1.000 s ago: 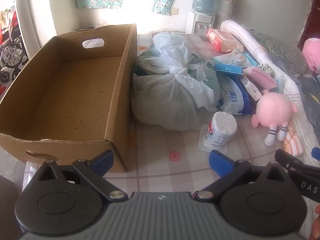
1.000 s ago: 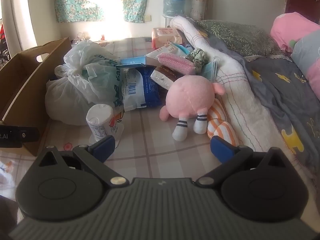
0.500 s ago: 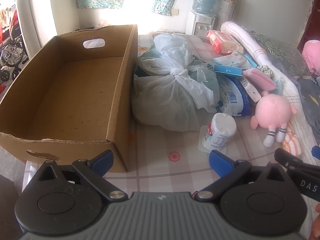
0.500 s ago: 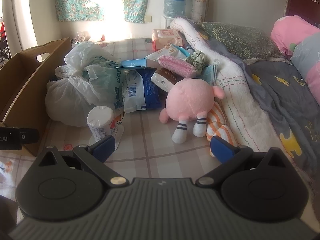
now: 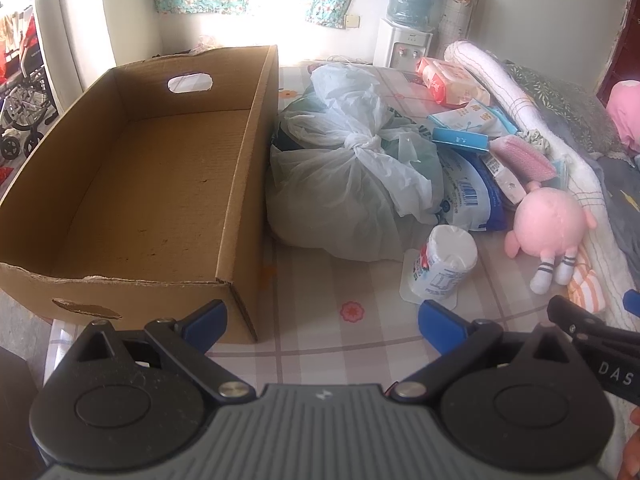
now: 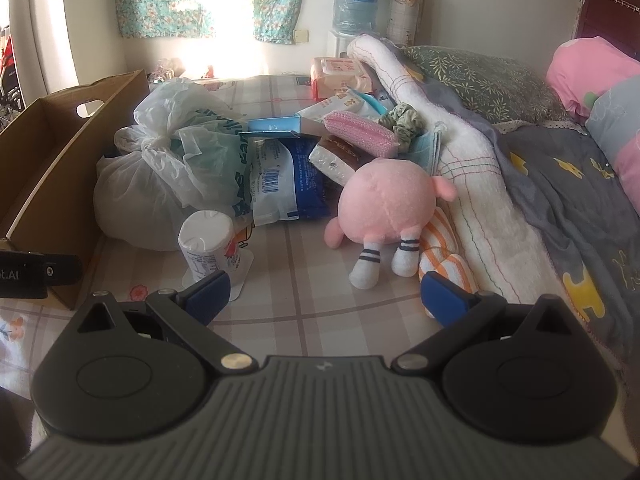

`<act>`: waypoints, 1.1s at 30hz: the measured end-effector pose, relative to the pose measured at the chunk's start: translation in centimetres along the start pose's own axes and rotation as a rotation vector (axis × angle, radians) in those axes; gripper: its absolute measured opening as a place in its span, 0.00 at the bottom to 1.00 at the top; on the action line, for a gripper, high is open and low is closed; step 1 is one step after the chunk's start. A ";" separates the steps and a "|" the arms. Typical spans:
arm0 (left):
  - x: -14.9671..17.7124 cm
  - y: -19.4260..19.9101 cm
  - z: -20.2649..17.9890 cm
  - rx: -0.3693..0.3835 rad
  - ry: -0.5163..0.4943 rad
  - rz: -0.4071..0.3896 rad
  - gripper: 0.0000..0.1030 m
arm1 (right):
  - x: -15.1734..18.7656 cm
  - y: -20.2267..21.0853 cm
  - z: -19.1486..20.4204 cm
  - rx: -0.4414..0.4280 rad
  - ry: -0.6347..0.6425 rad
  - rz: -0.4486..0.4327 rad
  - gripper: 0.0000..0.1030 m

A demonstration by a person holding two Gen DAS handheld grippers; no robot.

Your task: Organize soft objects

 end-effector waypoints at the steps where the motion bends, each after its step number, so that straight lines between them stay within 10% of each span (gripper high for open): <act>1: 0.0 0.0 0.1 0.000 0.001 0.001 0.99 | 0.0 0.0 0.0 0.000 0.000 -0.001 0.99; 33: 0.2 -0.4 0.0 -0.009 -0.006 0.012 0.99 | 0.2 -0.8 0.4 -0.013 0.005 0.024 0.99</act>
Point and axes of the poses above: each gripper's, at about its wrist camera, not at the fingertips, and y roughly against the way its jaws point, z to its left, x to its underside, the point moved 6 cm from there along -y, roughly the way its jaws point, and after that the axes turned 8 degrees about x, right-handed, at the moved point
